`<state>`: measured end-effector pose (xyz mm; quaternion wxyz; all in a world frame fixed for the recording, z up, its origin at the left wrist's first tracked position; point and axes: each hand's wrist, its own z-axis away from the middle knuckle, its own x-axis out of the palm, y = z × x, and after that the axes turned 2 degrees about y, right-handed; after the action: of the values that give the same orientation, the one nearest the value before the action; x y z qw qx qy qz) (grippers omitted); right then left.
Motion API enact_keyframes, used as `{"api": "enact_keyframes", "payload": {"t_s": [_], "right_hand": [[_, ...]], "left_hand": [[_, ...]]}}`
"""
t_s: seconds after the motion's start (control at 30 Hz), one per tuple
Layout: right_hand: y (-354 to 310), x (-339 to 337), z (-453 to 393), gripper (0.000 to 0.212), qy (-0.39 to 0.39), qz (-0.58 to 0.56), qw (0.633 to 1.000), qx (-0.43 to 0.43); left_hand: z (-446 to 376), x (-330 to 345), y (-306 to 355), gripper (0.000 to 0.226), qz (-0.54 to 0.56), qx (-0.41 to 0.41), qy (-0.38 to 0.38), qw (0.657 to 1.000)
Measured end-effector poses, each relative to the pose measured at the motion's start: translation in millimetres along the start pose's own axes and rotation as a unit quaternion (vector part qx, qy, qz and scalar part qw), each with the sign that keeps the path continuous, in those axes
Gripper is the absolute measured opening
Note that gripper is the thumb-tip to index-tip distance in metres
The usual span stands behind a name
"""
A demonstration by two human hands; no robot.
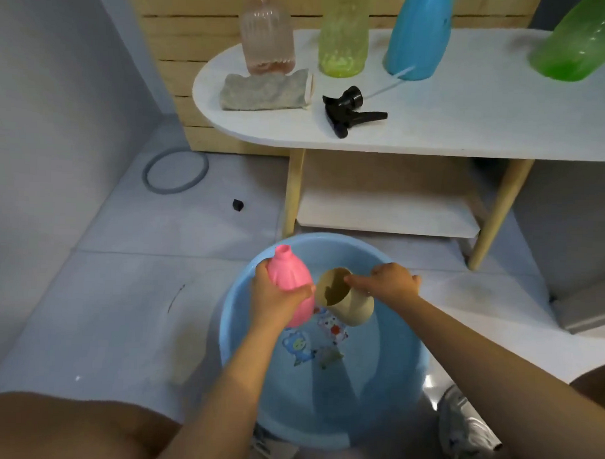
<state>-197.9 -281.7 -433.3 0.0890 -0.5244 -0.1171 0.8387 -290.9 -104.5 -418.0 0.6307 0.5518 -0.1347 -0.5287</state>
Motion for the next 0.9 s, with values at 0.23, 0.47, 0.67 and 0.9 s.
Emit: {"api": "enact_keyframes", "payload": {"t_s": [0.23, 0.47, 0.67, 0.9], "right_hand": [[1, 20, -13, 0.051, 0.013, 0.090, 0.996, -0.015], [-4, 41, 0, 0.044, 0.099, 0.263, 0.948, -0.150], [2, 75, -16, 0.049, 0.087, 0.367, 0.909, -0.179], [-8, 92, -13, 0.052, 0.023, 0.365, 0.907, -0.208]], "left_hand": [[-14, 14, -44, 0.078, -0.054, -0.011, -0.005, 0.998], [-16, 27, -83, 0.079, -0.067, -0.027, 0.003, 0.997], [-16, 29, -102, 0.091, -0.076, -0.041, 0.025, 0.996], [-18, 28, -102, 0.093, -0.061, -0.047, 0.036, 0.996]]}}
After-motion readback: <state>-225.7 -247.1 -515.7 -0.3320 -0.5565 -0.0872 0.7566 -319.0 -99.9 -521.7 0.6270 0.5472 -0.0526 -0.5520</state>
